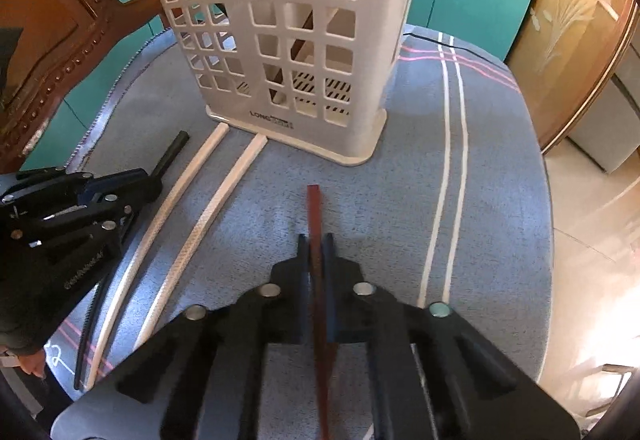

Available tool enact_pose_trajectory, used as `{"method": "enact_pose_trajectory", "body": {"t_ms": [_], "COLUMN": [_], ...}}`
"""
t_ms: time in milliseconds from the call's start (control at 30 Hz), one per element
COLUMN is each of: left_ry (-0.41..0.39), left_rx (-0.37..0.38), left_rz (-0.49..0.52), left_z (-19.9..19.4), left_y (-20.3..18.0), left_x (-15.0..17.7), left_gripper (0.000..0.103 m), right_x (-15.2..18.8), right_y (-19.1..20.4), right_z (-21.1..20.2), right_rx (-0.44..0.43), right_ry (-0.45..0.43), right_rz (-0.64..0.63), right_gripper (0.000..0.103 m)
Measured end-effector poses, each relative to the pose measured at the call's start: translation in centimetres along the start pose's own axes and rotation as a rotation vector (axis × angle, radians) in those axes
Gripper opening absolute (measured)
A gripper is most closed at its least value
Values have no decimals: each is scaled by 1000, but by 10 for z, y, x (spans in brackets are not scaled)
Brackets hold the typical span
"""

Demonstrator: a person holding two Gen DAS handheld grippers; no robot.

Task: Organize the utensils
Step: 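Grasp a black stick with the left tool while the right tool grasps the red stick, then raise both sticks and drop them into the white holder, opening both tools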

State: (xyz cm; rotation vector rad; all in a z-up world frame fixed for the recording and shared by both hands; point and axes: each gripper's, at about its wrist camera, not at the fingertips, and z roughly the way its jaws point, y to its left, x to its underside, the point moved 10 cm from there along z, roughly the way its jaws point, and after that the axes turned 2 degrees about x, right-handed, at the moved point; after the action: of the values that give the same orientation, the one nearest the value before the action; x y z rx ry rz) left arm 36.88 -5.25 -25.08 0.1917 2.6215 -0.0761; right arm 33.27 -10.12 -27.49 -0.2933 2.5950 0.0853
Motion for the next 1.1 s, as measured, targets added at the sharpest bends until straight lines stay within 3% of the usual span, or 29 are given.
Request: {"method": "enact_pose_trajectory", "body": {"t_ms": [233, 567, 767, 900, 1100], "left_ry": [-82, -382, -580, -712, -836], "left_rx": [35, 212, 262, 282, 272], "left_rz": [5, 42, 57, -1, -92], "left_z": [-31, -168, -257, -310, -330], "left_y": [-12, -35, -41, -29, -8], "left_x": [-2, -31, -66, -104, -153], "left_gripper": [7, 7, 7, 7, 7], "right_x": [-4, -46, -71, -101, -134], "right_y": [-16, -49, -54, -66, -108], "right_z": [-33, -154, -237, -284, -339], "right_rx": [-66, -310, -344, -331, -251], "right_ry": [-81, -360, -562, -700, -934], "right_rz": [11, 123, 149, 191, 339], "right_gripper": [6, 7, 7, 7, 7]}}
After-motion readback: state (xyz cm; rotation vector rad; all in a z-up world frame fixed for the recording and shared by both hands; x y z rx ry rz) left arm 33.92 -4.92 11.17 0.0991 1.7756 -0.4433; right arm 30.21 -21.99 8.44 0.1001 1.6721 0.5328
